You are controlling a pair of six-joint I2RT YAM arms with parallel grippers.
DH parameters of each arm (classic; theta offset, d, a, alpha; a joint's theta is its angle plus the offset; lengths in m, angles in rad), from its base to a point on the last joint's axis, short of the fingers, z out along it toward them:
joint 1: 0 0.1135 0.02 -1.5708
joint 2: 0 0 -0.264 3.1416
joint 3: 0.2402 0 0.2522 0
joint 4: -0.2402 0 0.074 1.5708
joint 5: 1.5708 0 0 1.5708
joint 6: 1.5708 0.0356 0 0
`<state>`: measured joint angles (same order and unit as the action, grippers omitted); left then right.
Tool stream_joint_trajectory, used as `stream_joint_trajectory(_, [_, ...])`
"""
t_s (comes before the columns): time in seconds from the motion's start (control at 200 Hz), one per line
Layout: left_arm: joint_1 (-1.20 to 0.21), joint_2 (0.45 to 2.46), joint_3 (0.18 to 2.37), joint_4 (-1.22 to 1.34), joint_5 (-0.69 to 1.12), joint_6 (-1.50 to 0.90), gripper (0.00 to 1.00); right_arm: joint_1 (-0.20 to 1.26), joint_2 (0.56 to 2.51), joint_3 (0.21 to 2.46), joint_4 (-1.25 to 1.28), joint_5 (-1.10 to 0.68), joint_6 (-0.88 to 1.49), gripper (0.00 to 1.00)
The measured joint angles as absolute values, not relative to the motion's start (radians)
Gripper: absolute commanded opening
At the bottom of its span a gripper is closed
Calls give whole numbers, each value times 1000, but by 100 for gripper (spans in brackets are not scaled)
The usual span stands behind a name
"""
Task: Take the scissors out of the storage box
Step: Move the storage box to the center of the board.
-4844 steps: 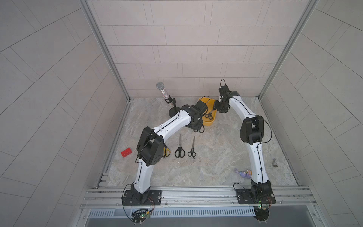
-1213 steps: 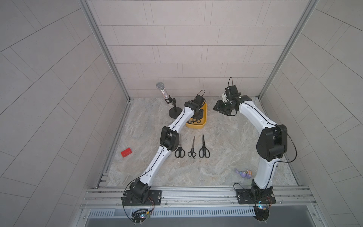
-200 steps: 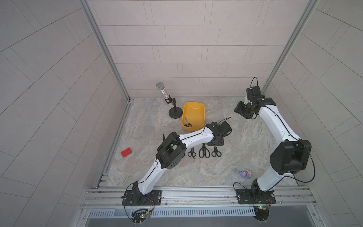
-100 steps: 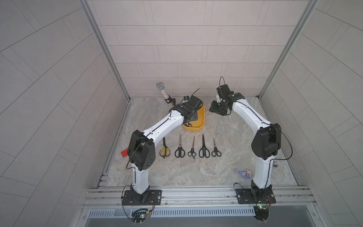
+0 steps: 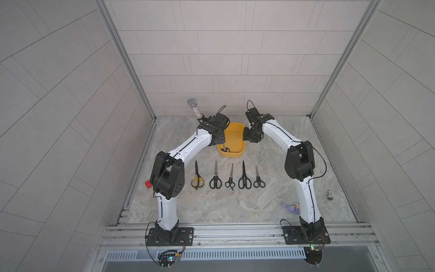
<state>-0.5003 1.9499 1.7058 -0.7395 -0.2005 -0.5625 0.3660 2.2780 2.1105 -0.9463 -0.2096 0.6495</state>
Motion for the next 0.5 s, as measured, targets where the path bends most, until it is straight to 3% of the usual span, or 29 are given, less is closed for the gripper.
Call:
stream_joint_trajectory(0.275, [-502, 1993, 1732, -769, -167, -541, 43, 371, 2288, 2111, -953, -205, 643, 30])
stream_joint_trajectory(0.5, [-503, 1985, 1729, -768, -162, -537, 43, 371, 2306, 2114, -952, -204, 640, 29])
